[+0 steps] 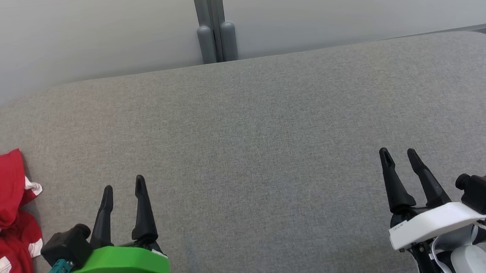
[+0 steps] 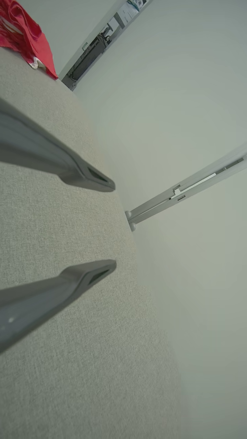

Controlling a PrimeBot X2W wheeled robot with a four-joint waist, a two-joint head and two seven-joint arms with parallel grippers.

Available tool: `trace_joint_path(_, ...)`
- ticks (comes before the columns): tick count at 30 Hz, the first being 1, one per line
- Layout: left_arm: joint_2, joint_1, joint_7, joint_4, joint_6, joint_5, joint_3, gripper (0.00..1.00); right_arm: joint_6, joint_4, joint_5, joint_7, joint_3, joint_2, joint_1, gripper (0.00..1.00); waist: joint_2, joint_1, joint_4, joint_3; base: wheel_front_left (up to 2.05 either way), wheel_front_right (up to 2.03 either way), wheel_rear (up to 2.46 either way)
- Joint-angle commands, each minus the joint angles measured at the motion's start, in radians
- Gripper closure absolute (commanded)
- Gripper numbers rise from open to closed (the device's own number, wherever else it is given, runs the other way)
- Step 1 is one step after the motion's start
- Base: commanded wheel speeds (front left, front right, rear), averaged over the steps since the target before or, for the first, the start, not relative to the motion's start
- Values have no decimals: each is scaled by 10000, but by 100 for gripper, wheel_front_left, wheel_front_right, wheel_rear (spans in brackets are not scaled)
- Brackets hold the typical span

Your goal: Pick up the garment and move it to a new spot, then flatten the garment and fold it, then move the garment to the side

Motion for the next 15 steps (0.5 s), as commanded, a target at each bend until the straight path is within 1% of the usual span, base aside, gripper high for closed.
trace_joint_path(1, 108, -14, -122, -164, 79, 381, -64, 0, 3, -177, -310, -113, 28, -68, -2, 0, -1, 0, 0, 7, 0, 0, 0)
trace_joint_path(15, 192, -58, -467, -399, 323, 1759, -484, 0, 4, -484, -1812, -464, 102, -76, 96, 0, -1, 0, 15, 104, 0, 0, 0)
